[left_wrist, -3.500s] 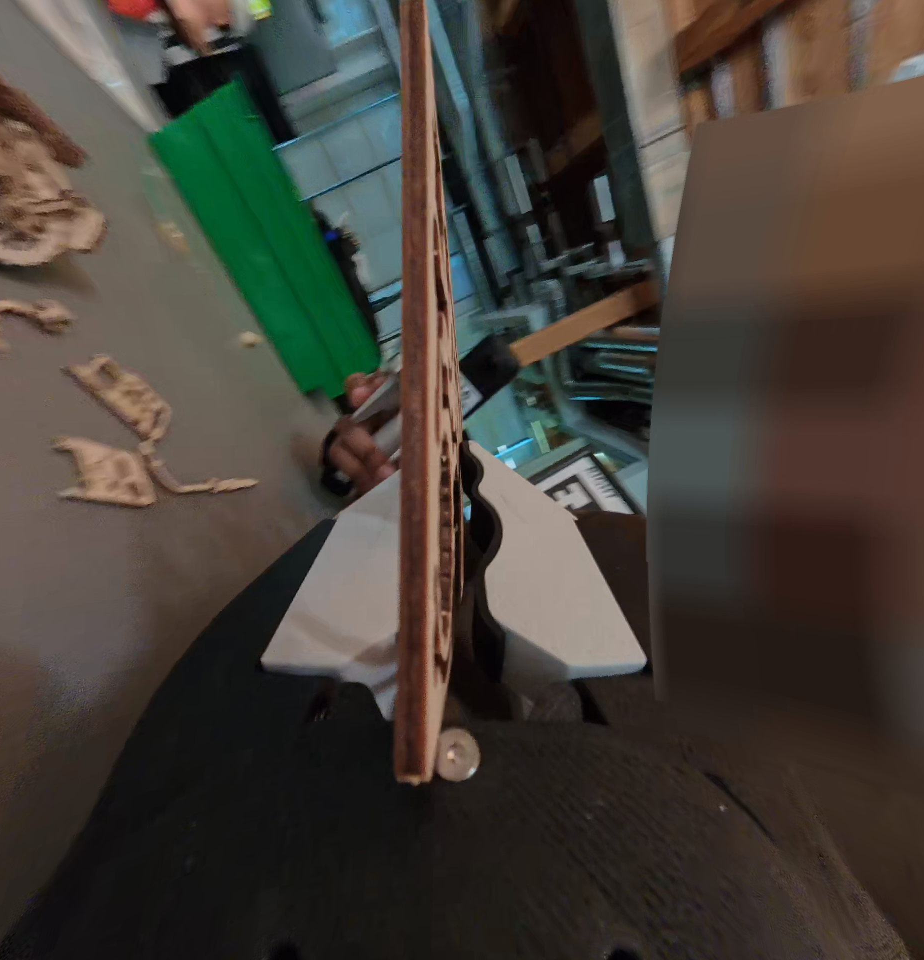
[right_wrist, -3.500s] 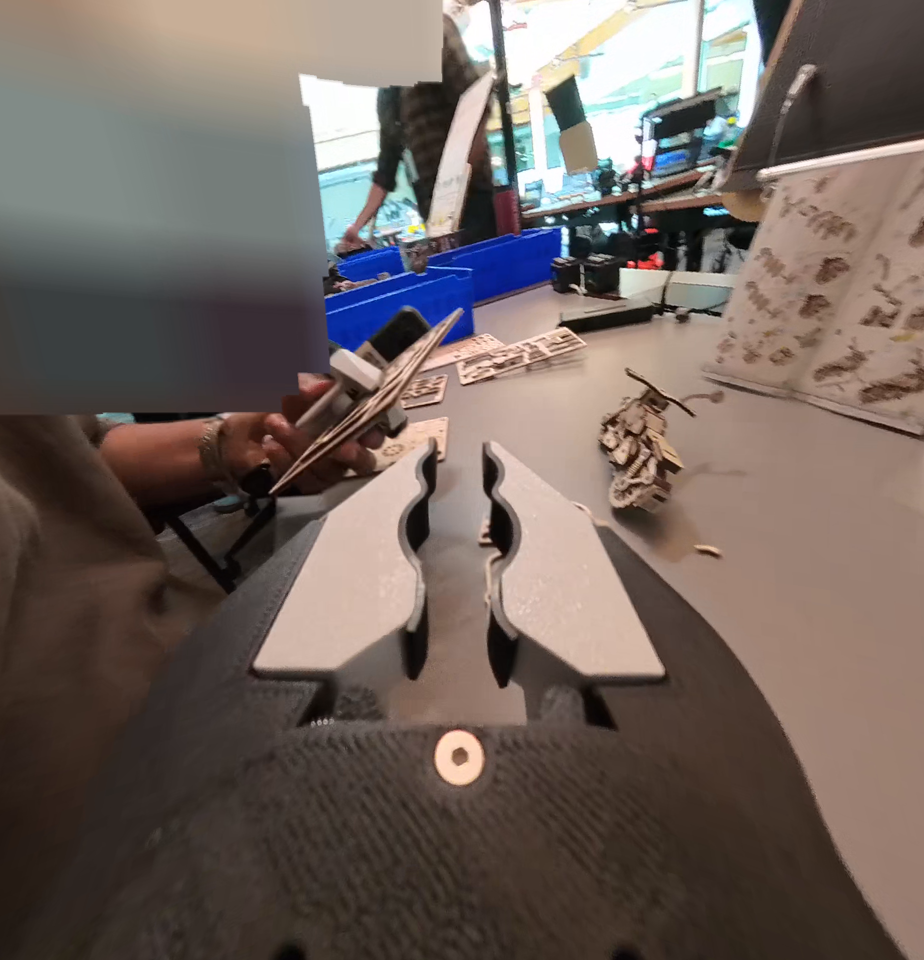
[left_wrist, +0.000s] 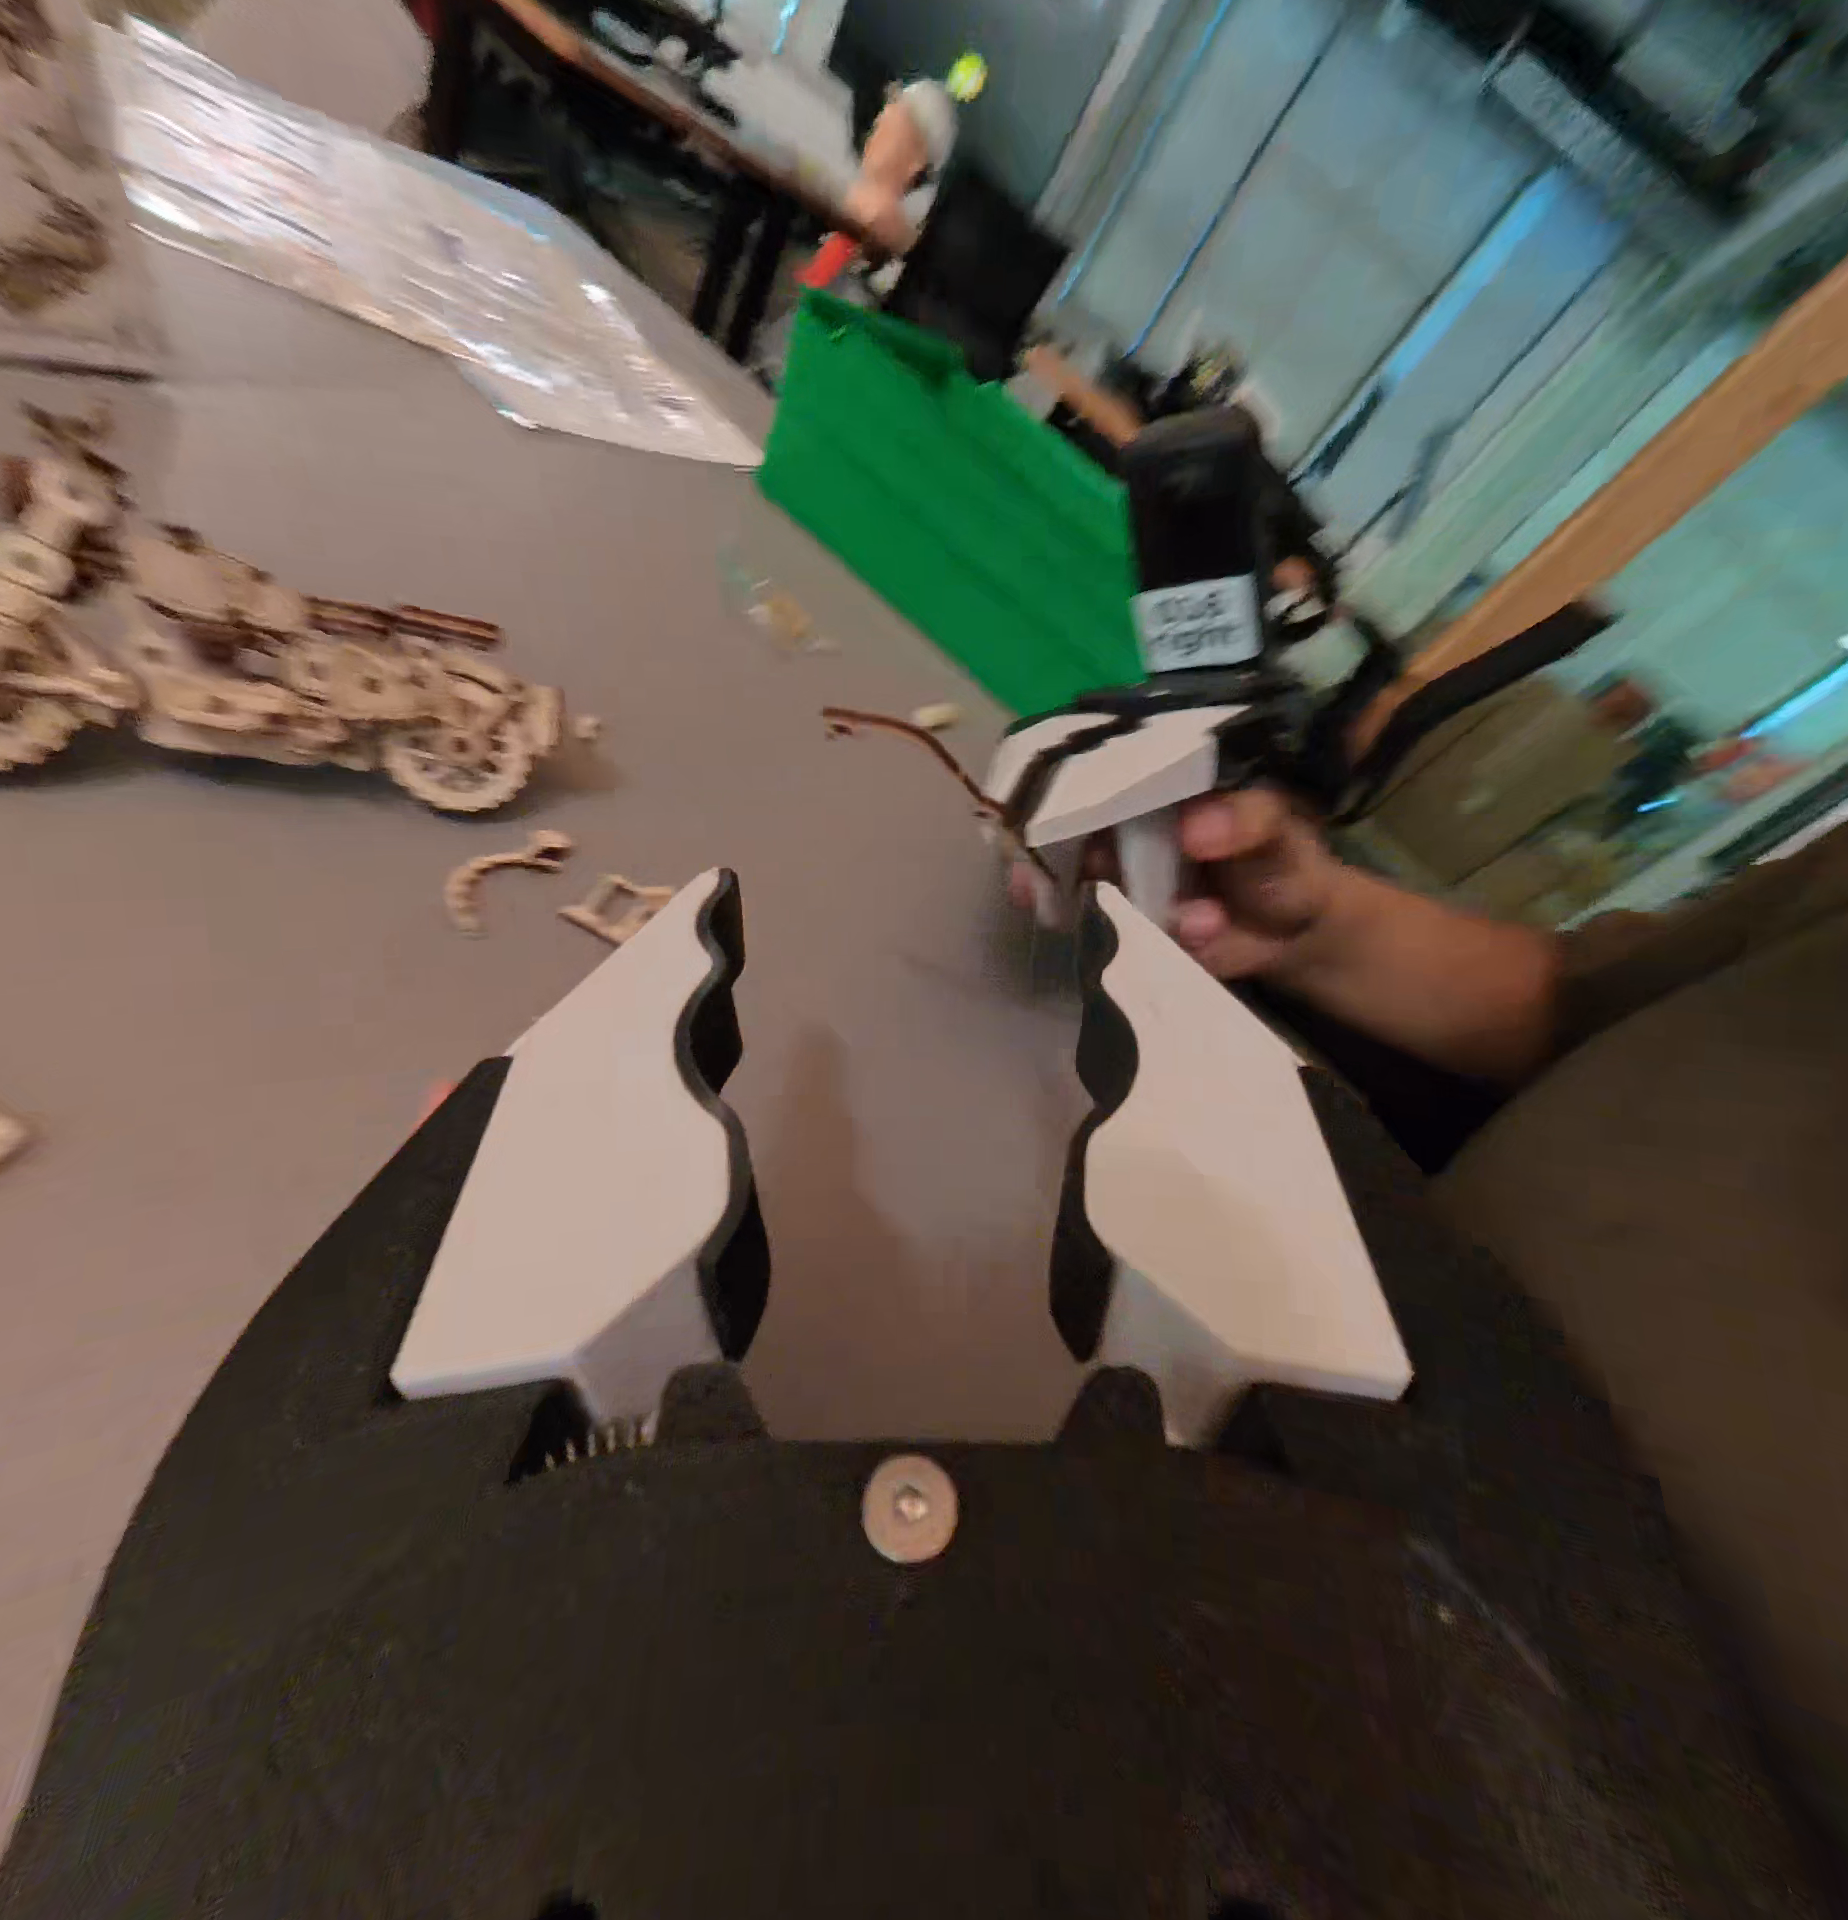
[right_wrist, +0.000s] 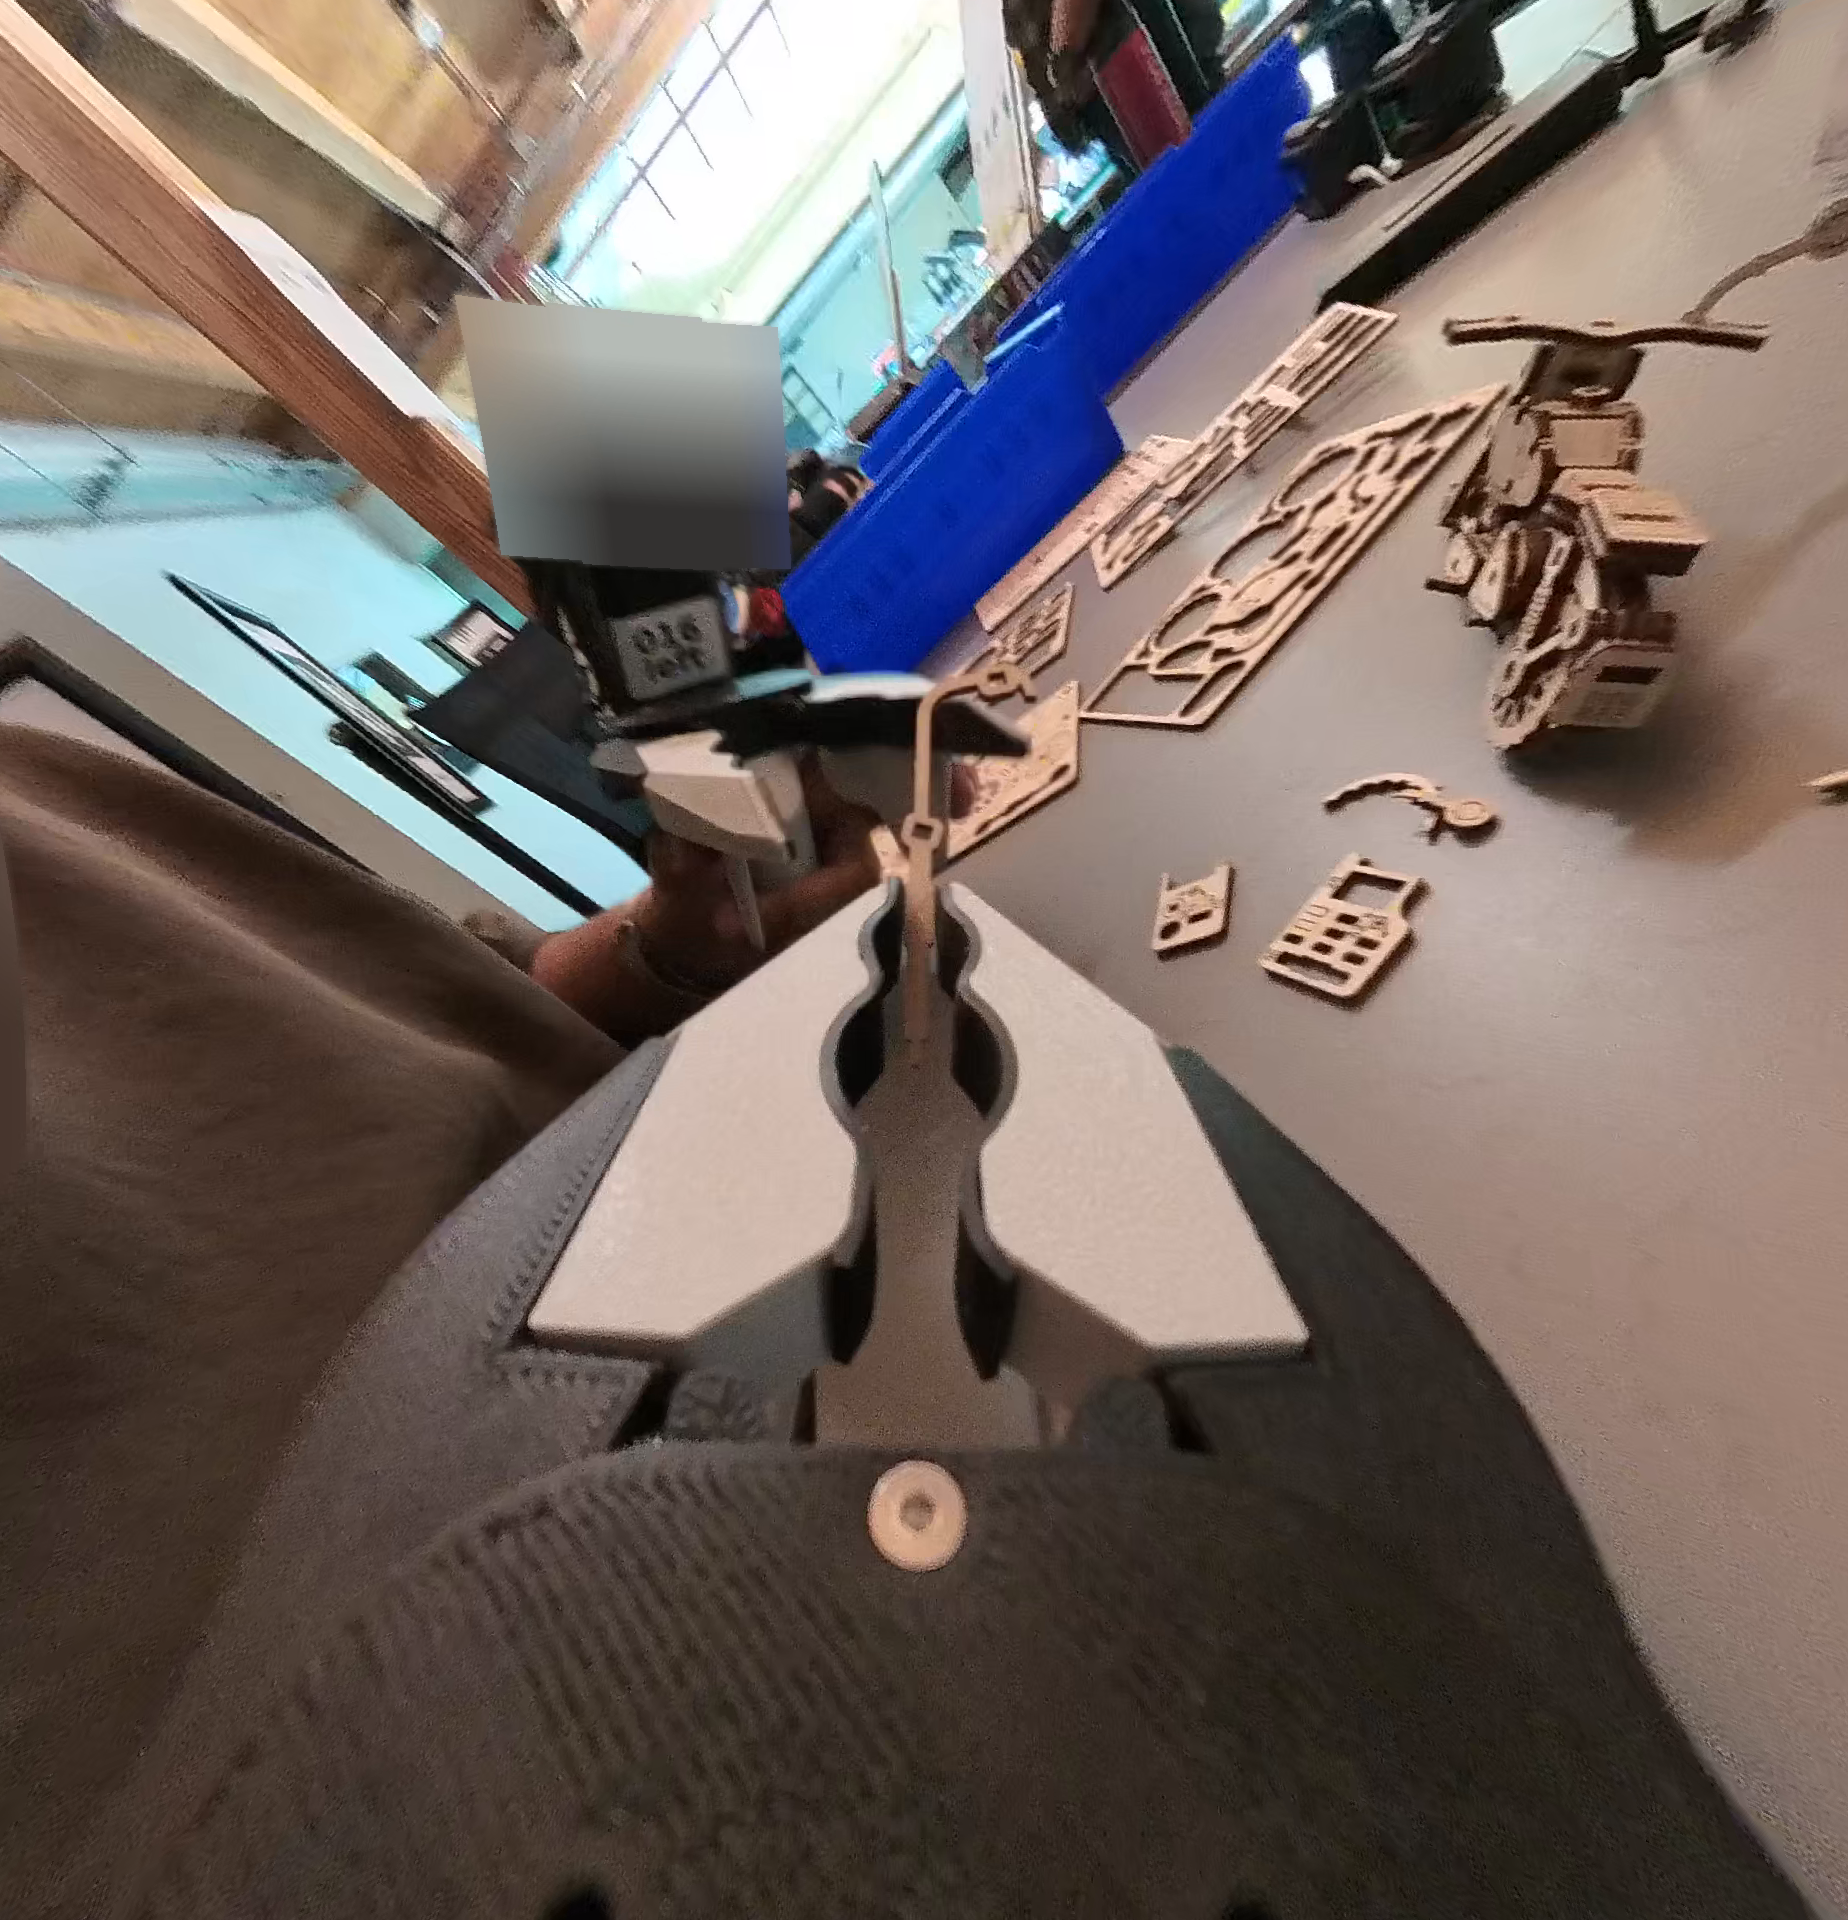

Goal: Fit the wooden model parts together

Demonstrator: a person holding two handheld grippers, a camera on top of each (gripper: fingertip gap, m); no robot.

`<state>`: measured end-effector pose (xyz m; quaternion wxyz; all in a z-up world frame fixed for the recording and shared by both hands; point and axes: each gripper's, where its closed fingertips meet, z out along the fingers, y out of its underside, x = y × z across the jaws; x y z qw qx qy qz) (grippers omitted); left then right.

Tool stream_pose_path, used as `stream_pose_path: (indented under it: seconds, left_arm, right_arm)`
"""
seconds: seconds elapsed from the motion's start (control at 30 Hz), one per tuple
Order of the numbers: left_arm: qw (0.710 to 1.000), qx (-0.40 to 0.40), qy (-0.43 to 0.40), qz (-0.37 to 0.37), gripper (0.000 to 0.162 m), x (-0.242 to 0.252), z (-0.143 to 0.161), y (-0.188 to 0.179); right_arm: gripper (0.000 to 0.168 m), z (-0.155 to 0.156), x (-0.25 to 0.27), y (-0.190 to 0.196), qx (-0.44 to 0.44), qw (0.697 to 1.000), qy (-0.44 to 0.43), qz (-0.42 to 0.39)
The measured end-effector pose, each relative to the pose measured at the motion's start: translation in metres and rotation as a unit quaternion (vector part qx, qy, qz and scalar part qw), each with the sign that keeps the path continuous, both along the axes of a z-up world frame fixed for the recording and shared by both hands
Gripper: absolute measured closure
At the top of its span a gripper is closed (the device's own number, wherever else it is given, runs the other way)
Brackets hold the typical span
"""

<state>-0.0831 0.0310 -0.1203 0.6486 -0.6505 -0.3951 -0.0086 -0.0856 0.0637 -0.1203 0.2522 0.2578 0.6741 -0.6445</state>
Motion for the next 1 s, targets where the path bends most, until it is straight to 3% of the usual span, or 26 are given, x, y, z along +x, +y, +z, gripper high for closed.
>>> stream_pose_path:
  seconds: [0.1,0.27,0.4,1.0]
  left_arm:
    - [0.998,0.048,-0.017,-0.034,0.1,0.007,0.001,0.006]
    - [0.998,-0.033,0.039,-0.034,0.104,0.006,-0.012,-0.004]
    - [0.999,-0.005,0.033,-0.026,0.106,0.004,-0.006,-0.009]
    - [0.998,-0.017,0.041,-0.032,0.11,0.001,-0.01,-0.011]
  right_arm:
    - [0.164,-0.003,0.001,0.0,0.008,1.0,0.007,0.006]
    - [0.164,-0.012,0.007,-0.005,0.043,0.998,0.05,0.016]
    - [0.164,-0.017,0.009,-0.008,0.066,0.994,0.083,0.015]
    - [0.164,-0.025,0.009,-0.012,0.109,0.987,0.119,0.005]
